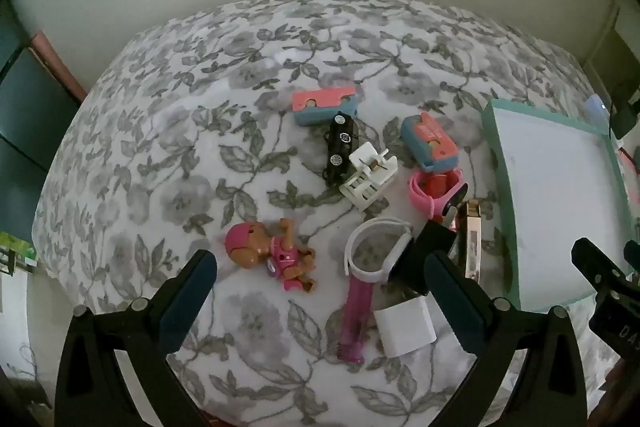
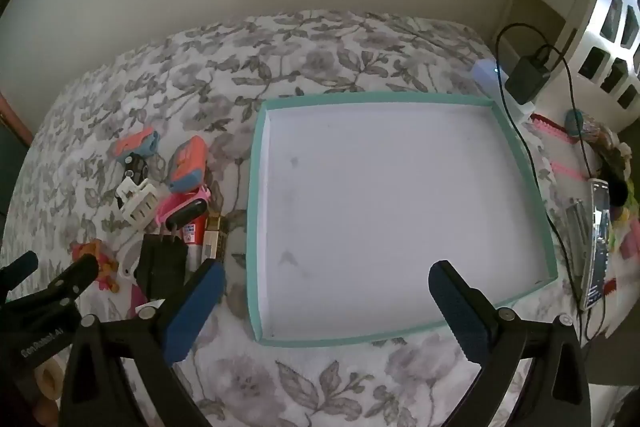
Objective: Organize rigid objects
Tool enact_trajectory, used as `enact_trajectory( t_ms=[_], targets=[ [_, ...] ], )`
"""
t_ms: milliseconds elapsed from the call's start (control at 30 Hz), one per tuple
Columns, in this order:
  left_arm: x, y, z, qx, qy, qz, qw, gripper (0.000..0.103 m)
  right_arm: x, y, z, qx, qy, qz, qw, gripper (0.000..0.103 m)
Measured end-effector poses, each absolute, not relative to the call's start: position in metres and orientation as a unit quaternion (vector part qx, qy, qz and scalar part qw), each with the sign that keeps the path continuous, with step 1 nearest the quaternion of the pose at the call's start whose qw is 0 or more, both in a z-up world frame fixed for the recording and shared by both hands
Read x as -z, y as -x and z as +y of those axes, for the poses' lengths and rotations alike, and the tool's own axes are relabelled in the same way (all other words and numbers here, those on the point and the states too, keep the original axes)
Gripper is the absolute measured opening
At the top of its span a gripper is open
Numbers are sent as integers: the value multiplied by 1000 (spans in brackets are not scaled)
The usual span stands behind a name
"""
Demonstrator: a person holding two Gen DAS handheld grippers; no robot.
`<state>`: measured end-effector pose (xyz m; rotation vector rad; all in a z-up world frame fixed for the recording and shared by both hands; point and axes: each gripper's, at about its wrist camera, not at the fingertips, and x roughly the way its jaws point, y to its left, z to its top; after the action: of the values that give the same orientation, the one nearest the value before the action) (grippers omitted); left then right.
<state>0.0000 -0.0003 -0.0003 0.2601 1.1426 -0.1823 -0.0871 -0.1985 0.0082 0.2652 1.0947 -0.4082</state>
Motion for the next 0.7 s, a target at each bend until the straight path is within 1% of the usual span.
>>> enact_trajectory(
  t_ms=[133,333,700],
  targets=[
    [0,1,-3,88,-130,536,830,103,-8,87,-199,193,-124,516,825,103],
    [-5,-1,7,77,-99,537,834,103,-7,87,-199,194,-124,517,824,103],
    [-7,0,6,61,-90,538,836,103,-5,86,-200,193,-126,519,823,103]
  ],
)
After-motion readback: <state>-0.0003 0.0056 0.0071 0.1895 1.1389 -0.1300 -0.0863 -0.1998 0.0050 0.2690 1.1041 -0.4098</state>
